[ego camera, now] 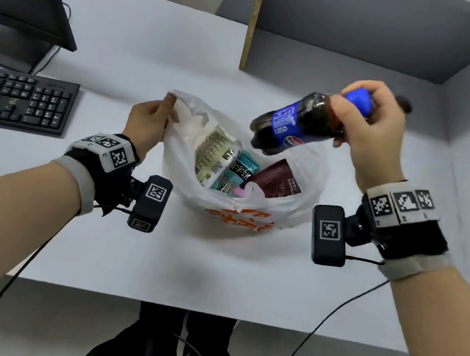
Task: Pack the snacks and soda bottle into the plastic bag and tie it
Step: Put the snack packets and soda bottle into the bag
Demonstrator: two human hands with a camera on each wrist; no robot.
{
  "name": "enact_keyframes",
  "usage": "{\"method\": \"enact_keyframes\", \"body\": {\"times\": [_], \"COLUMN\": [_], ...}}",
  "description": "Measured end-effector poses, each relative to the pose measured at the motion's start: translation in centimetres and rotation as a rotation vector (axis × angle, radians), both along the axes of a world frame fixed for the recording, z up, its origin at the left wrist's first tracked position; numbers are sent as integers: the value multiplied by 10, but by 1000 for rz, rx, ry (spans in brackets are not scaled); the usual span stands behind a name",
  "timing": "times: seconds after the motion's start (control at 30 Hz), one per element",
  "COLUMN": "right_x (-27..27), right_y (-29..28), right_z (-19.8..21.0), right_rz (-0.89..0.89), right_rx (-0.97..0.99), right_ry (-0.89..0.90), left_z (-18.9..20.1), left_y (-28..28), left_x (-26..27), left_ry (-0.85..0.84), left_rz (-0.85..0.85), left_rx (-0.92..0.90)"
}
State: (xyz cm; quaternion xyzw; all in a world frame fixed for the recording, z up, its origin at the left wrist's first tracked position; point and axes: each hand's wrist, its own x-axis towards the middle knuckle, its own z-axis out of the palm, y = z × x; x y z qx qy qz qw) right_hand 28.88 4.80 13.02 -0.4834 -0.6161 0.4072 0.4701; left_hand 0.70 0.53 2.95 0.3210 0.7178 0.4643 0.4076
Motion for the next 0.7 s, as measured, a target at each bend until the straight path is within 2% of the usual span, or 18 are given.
{"method": "enact_keyframes", "body": {"times": [0.2, 0.37, 0.43, 0.53, 0.63, 0.7], "right_x": [-88, -147, -164, -182, -193, -194], "right_y": [-11, 1, 11, 23, 22, 15], "right_z": [-53, -84, -90, -104, -123, -132], "right_rz": [172, 201, 212, 286, 326, 311], "right_rx": [-223, -387, -513, -704, -606, -521], "right_ry": [-46, -69, -123, -278, -581, -698], "left_z": [4, 18, 20, 18, 15, 12], "left_y": [1, 9, 11, 11, 13, 16], "left_x": [-27, -36, -37, -43, -53, -60], "left_ry": [20, -39, -56, -109, -128, -131], "left_rz": [-132, -335, -388, -413, -430, -431], "left_rx": [12, 25, 23, 7, -3, -8]}}
